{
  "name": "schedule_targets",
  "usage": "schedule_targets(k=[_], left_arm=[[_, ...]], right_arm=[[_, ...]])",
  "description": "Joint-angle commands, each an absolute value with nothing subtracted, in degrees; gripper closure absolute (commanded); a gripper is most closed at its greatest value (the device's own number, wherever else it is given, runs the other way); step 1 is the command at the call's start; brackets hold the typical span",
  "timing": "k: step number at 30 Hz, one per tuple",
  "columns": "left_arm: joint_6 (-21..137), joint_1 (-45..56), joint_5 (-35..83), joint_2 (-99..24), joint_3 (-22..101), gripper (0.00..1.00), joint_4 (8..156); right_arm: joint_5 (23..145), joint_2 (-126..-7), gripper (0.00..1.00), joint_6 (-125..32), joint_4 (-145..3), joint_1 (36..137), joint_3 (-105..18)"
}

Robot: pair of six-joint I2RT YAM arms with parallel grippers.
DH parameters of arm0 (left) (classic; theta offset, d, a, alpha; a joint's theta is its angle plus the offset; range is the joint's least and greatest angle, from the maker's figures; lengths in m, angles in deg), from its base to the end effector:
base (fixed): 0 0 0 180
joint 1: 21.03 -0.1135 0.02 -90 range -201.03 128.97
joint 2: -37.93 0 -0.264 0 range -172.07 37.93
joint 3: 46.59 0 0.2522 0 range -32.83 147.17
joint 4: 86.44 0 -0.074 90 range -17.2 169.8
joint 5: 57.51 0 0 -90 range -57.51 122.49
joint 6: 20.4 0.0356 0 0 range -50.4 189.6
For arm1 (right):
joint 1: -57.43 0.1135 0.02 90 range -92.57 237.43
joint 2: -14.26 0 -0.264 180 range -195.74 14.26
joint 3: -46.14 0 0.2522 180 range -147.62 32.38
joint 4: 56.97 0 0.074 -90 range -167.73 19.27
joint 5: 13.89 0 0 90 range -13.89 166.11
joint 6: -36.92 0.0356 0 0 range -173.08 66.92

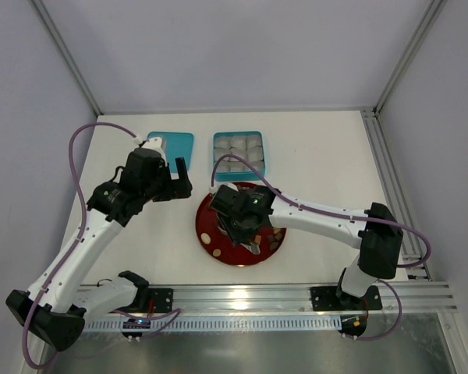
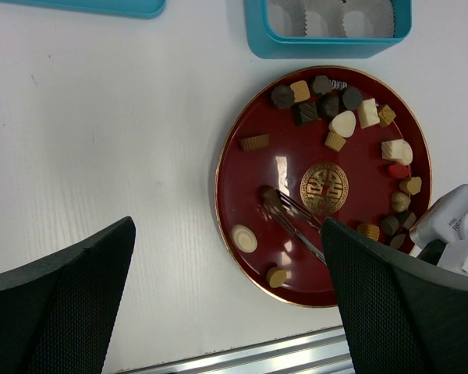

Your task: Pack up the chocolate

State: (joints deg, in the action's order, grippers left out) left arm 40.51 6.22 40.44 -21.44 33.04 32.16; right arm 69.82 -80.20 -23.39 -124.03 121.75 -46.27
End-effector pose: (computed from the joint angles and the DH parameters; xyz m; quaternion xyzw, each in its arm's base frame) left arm 0.1839 -0.0892 0.3561 -0.0432 0.9077 -0.1391 0.3935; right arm 0.1472 0.2971 0.2655 -0.2828 0.9404 0.0956 0.1629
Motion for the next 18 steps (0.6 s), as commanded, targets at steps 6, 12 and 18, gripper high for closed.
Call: schedule_targets(k=[6, 12, 18], left_arm=[[40.24, 5.96, 41.46, -20.16, 33.44, 0.00, 32.86], [40.50, 5.96, 41.46, -19.99, 33.53, 0.00, 32.51], [40.42, 5.96, 41.54, -19.90, 33.44, 0.00, 32.69]], right_arm=[[68.90, -80.84, 0.63, -24.52, -125.22, 121.07, -49.97], [69.43, -81.98, 0.63, -25.04, -125.05, 120.80, -50.50], [69.34, -82.68, 0.62, -25.31, -124.87, 120.54, -50.59]])
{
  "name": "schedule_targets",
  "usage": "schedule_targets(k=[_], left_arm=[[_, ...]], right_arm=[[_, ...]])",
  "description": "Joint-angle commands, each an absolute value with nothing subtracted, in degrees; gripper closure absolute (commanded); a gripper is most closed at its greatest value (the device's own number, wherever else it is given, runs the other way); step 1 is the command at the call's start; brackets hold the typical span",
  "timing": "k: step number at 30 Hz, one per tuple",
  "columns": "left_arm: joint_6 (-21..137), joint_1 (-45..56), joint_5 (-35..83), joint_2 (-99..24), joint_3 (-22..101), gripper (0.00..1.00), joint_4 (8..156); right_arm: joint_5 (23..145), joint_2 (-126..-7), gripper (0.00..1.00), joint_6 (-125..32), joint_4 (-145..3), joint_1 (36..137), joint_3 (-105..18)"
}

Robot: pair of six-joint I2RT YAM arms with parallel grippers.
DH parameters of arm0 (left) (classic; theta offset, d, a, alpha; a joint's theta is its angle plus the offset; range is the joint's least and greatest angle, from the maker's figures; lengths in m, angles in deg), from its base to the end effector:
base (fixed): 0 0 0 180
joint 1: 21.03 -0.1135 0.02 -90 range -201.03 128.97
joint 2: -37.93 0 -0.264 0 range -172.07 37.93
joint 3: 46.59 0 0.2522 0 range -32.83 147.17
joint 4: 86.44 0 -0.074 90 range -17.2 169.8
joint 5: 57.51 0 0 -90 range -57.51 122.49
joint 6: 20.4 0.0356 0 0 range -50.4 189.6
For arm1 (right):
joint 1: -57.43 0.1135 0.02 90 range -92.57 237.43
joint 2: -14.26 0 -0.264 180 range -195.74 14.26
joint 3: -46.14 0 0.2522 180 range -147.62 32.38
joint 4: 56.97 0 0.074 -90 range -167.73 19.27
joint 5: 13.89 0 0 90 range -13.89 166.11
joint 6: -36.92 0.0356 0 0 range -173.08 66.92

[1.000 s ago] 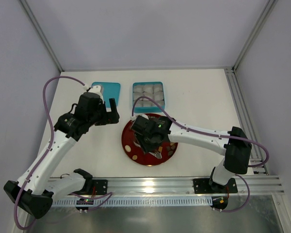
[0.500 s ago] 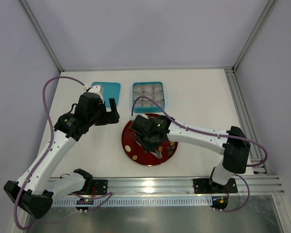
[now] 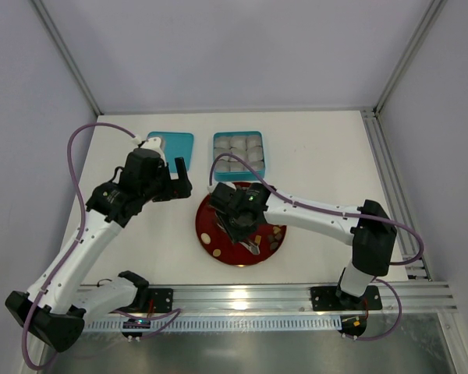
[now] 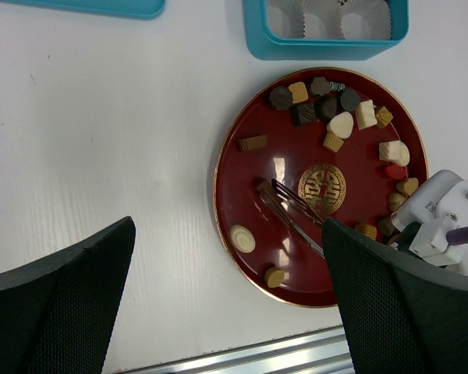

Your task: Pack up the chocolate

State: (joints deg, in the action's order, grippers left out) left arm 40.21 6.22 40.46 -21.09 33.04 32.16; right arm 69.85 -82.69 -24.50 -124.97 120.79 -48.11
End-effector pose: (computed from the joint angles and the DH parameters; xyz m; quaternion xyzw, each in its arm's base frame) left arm 0.1826 -0.0885 0.3572 -0.0459 0.9063 -0.1414 0.3956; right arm 0.1559 0.3022 0.2604 -0.2855 0.9421 0.0829 0.1550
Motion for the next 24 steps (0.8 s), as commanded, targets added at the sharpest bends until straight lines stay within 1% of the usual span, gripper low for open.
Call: schedule_targets(k=[1, 3, 5, 18, 20, 24], left_arm=[[40.50, 5.96, 41.46, -19.98, 33.44, 0.00, 32.69], [40.42, 5.96, 41.46, -19.98, 33.44, 0.00, 32.69], [40.42, 5.96, 41.46, -19.99, 33.44, 0.00, 32.60], [40.77, 5.96, 41.72, -19.90, 33.53, 0.00, 32.51], [40.77, 5.96, 41.63, -19.90, 33.53, 0.00, 32.60], [40.86, 5.96, 41.81, -19.81, 33.62, 0.00, 32.60]], right_arm=[[69.43, -82.77, 0.62, -25.31, -124.78, 120.45, -50.59], [69.51, -82.95, 0.62, -25.31, -124.87, 120.36, -50.68], [69.34, -82.86, 0.59, -25.22, -124.96, 120.36, -50.94], [69.34, -83.91, 0.59, -25.48, -124.69, 120.10, -51.47], [69.34, -83.92, 0.59, -25.48, -124.52, 119.92, -51.20], [69.34, -83.21, 0.65, -25.40, -124.96, 119.84, -51.03]])
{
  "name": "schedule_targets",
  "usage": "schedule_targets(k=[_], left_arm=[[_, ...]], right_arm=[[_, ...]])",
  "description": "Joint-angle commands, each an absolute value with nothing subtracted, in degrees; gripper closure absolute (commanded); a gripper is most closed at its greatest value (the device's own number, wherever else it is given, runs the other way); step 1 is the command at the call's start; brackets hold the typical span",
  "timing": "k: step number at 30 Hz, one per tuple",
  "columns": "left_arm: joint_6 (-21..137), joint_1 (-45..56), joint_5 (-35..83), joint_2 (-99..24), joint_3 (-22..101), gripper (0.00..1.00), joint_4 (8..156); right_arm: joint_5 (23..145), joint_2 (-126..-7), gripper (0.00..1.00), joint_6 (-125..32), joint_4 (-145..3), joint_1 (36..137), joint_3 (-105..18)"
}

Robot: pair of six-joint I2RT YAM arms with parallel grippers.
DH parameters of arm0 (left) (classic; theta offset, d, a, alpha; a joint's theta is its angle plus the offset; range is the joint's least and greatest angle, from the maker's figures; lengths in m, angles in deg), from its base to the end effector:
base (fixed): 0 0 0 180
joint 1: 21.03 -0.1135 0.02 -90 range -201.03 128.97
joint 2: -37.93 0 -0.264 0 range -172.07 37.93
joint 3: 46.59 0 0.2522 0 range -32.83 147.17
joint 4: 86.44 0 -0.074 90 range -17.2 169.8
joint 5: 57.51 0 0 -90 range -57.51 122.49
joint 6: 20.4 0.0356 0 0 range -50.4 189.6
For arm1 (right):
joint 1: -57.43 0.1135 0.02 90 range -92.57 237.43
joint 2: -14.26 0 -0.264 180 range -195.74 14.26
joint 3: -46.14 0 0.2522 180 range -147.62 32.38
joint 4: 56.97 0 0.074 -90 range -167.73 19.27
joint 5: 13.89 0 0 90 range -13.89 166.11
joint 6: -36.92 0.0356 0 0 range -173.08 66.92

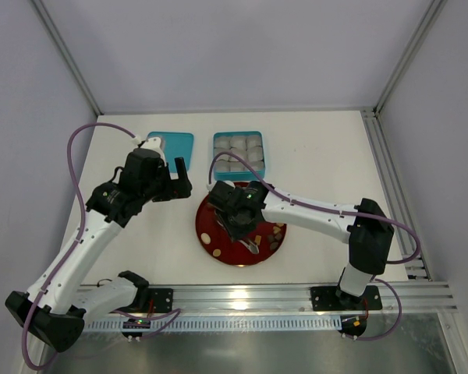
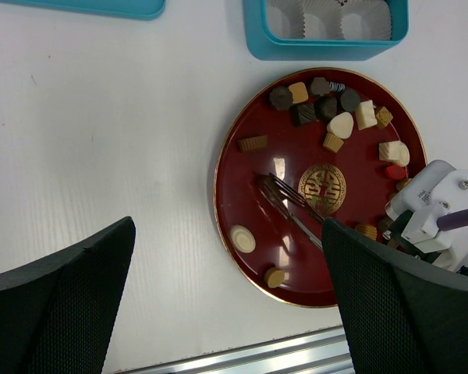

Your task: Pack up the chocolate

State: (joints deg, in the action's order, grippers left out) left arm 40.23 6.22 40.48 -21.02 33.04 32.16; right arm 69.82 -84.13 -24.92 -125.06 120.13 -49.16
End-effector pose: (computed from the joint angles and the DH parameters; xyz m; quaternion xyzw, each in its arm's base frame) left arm 0.1824 -0.0884 0.3575 -0.0458 0.9060 -0.1415 0.3962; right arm 0.1620 0.3054 0.2575 -0.2839 0.9433 0.0783 0.1531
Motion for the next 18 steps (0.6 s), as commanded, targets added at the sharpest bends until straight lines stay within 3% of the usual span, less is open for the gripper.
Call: schedule_targets(k=[1, 11, 18], left_arm=[[40.86, 5.96, 41.81, -19.72, 33.53, 0.00, 32.43], [40.68, 5.96, 41.46, -19.81, 33.62, 0.00, 32.60], [40.68, 5.96, 41.54, -19.63, 33.53, 0.00, 32.42]], right_arm=[[69.08, -82.60, 0.66, -25.40, -124.96, 119.75, -50.68], [68.37, -80.75, 0.79, -25.22, -125.84, 118.78, -51.47], [68.64, -79.26, 0.80, -25.66, -126.71, 117.90, -52.96]])
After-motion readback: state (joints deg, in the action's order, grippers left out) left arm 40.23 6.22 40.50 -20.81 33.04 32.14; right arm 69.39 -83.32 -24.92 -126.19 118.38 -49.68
